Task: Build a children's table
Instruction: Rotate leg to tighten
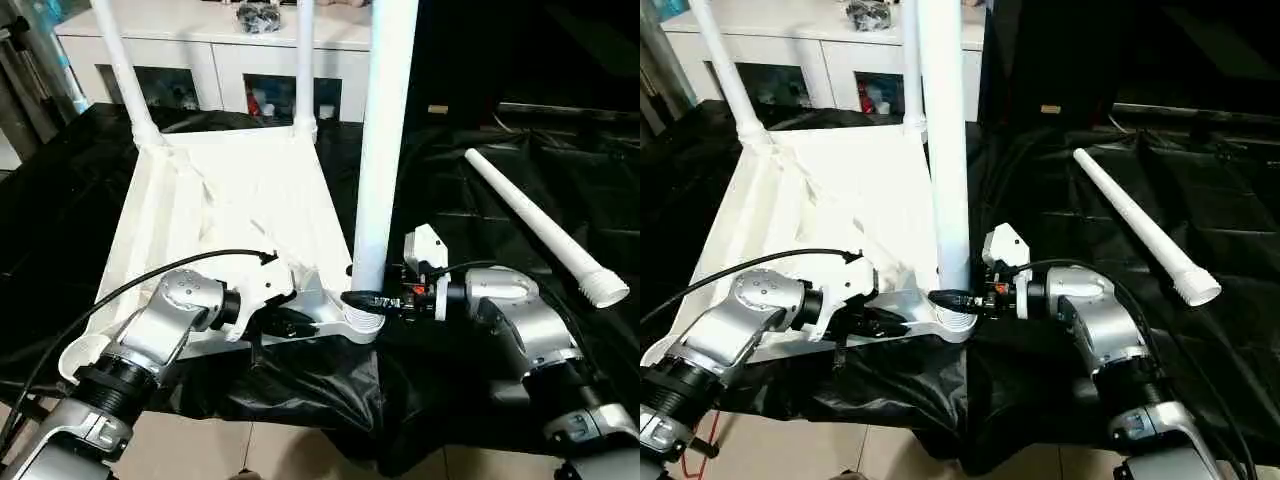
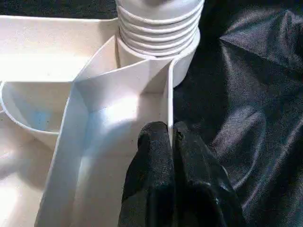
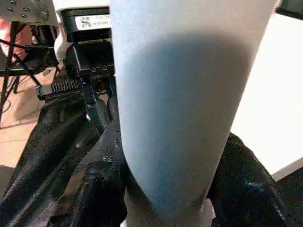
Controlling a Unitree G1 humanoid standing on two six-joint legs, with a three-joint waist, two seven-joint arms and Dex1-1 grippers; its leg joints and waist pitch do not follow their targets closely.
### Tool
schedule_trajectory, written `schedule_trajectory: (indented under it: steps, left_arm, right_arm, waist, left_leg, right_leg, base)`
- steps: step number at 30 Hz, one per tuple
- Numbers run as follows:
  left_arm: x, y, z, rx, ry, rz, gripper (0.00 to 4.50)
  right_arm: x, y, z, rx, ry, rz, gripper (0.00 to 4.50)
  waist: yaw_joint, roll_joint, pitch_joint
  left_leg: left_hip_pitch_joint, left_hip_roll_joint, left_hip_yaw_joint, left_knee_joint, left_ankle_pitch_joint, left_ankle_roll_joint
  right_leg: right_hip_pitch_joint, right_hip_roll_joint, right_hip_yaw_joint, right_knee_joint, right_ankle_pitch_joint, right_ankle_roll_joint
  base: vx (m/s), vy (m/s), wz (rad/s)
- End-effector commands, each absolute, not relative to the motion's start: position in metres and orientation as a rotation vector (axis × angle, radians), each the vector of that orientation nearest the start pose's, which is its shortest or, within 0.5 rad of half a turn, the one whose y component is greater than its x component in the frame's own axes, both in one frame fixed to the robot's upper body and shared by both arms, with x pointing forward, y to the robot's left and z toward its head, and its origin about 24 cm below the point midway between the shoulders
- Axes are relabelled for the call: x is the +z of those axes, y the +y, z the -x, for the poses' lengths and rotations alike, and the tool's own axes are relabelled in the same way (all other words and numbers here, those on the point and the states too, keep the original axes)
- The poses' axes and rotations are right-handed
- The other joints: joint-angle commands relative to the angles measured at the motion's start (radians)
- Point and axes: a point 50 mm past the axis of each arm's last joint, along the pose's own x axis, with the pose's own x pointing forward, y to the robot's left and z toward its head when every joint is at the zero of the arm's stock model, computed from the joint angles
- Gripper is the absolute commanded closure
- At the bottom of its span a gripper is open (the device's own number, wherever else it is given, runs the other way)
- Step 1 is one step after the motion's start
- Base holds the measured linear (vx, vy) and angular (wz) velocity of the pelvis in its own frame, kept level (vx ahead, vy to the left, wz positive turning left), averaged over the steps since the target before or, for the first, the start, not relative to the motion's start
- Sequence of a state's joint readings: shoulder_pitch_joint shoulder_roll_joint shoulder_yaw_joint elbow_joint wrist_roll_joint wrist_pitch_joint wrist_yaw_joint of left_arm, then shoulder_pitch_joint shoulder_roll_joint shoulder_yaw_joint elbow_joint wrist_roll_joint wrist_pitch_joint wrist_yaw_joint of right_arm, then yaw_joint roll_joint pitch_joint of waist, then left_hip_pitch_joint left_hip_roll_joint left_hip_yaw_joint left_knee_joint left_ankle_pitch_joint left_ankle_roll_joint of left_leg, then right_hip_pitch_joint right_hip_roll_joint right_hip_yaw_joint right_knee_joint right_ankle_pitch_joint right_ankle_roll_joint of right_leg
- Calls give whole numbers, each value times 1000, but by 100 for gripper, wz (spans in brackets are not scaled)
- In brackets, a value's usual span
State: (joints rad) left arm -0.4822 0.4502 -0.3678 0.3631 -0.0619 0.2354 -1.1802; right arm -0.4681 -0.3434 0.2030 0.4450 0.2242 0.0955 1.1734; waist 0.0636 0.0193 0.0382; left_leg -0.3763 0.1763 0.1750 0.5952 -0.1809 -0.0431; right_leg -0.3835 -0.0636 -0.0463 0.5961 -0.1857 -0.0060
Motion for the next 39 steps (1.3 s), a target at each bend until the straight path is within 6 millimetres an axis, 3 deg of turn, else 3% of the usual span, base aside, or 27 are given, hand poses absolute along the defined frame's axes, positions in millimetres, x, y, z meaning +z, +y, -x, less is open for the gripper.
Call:
schedule_trajectory:
  steps: [1,6,12,15,16,23,28,33,35,39]
  left_arm:
    - [72,119,-302,-1386,368,-400,450]
    - [71,119,-303,-1375,363,-397,450]
    - [71,122,-305,-1350,359,-393,450]
    - [70,122,-305,-1345,363,-394,450]
    - [70,122,-306,-1344,364,-396,450]
    - [70,120,-308,-1358,365,-411,450]
    - [71,120,-310,-1351,370,-413,450]
    - [75,116,-323,-1200,352,-358,450]
    - [77,112,-329,-1132,344,-341,450]
    - [79,99,-340,-1015,333,-316,450]
  right_arm:
    - [20,-132,-283,1309,432,107,262]
    - [20,-136,-284,1271,416,92,262]
    - [24,-147,-288,1183,384,23,262]
    - [23,-150,-284,1179,385,24,262]
    - [22,-151,-282,1174,388,24,262]
    - [19,-146,-282,1176,399,46,262]
    - [19,-141,-286,1173,401,60,262]
    - [11,-141,-310,877,405,88,262]
    - [8,-140,-317,776,410,73,262]
    - [4,-134,-326,635,433,17,262]
  waist:
    - [-6,6,-43]
    - [-8,6,-42]
    - [-10,6,-41]
    - [-10,11,-40]
    - [-8,17,-41]
    - [-10,22,-40]
    - [-12,21,-36]
    - [-25,16,-33]
    - [-42,18,-31]
    - [-48,15,-36]
  left_leg:
    - [27,57,-22,-92,-377,-19]
    - [32,58,-25,-93,-413,-27]
    - [28,57,-27,-95,-418,-26]
    - [32,57,-25,-94,-423,-26]
    - [30,57,-25,-95,-414,-26]
    - [31,56,-26,-96,-431,-29]
    - [32,56,-29,-97,-455,-35]
    - [29,53,-35,-99,-483,-53]
    - [29,48,-41,-97,-502,-62]
    - [21,48,-41,-98,-484,-47]
  right_leg:
    - [19,-78,43,-80,-355,-203]
    - [14,-80,45,-85,-392,-194]
    - [16,-80,45,-87,-406,-188]
    - [13,-79,47,-90,-400,-188]
    - [15,-78,47,-88,-379,-193]
    - [15,-78,46,-88,-377,-200]
    - [11,-81,46,-95,-455,-181]
    - [7,-85,42,-98,-534,-157]
    - [5,-86,35,-104,-587,-137]
    - [10,-85,35,-105,-537,-136]
  base:
    - [0,0,0]
    - [0,0,0]
    - [0,0,0]
    - [0,0,0]
    - [0,0,0]
    - [0,0,0]
    - [0,0,0]
    - [0,0,0]
    - [0,0,0]
    - [0,0,0]
